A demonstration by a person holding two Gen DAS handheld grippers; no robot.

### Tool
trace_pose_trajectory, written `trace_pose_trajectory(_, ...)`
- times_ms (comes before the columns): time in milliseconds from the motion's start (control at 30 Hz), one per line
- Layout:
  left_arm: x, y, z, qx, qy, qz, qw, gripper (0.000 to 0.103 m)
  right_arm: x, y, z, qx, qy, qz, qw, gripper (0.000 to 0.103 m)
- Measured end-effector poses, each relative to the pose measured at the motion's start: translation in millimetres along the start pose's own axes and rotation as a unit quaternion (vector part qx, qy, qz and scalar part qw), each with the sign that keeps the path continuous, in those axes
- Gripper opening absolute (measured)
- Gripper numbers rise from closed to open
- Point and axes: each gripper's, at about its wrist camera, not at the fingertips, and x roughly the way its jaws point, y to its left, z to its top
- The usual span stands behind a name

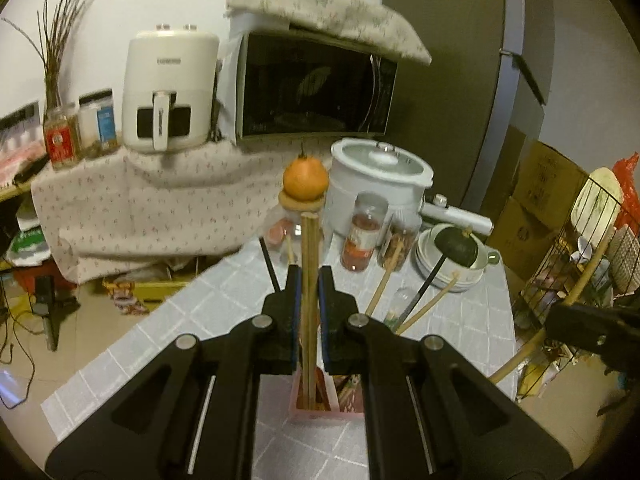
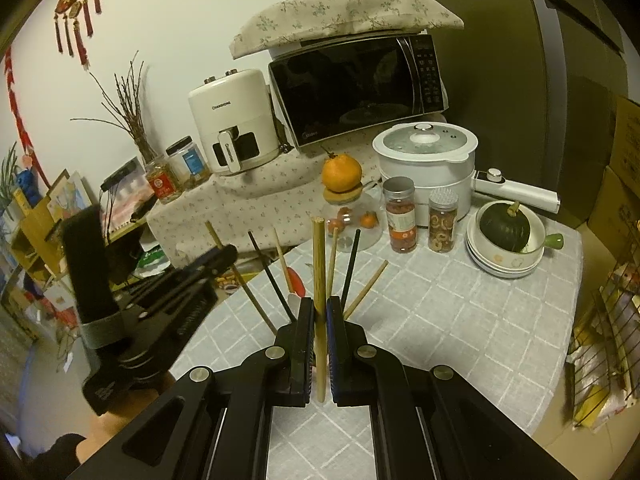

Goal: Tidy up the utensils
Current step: 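Lower both wooden chopsticks into the pink holder with both grippers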

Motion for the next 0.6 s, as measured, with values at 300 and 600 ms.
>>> trace_pose_trajectory(300,-12.0,8.3,0.4,-0.018,0.023,-0.023,0.9993,0.033,-3.4,5.7,7.3,0.0,-0.022,-0.002,1.0,0.006)
trace_pose_trajectory(600,-23.9,35.3,-16.8,-0.043,0.092,-0.011,0.9948,0.038,16.4,13.9,14.9,-0.004,-0.046,-0.008,0.999,0.006)
